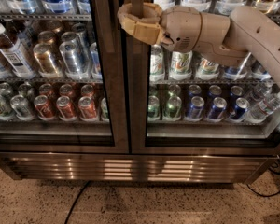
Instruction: Open right fridge door
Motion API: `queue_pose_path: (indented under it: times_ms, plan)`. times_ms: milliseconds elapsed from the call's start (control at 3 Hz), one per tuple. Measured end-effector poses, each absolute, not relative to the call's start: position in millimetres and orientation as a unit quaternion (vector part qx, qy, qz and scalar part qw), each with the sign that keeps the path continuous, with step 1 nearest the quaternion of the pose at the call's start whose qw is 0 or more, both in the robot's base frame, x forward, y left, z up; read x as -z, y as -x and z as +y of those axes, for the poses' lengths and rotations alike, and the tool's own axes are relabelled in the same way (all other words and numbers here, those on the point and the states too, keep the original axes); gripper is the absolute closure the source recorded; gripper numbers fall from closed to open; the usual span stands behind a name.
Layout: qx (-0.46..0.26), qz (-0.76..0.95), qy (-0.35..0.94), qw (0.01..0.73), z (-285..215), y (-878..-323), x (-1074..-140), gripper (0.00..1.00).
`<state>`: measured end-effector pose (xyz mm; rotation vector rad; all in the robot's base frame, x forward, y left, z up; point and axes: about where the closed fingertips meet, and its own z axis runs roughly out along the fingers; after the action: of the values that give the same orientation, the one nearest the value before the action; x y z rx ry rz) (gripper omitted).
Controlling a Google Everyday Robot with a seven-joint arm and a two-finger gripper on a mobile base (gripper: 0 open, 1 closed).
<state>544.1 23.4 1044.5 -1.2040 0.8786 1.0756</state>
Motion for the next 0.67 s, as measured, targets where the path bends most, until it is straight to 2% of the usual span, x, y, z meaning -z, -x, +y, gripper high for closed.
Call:
queue_pose_path:
  times_ms: [667]
  plan:
    - [-0.465,0.381,0.519,0.608,23.9,-541.9,-1045.3,1.00]
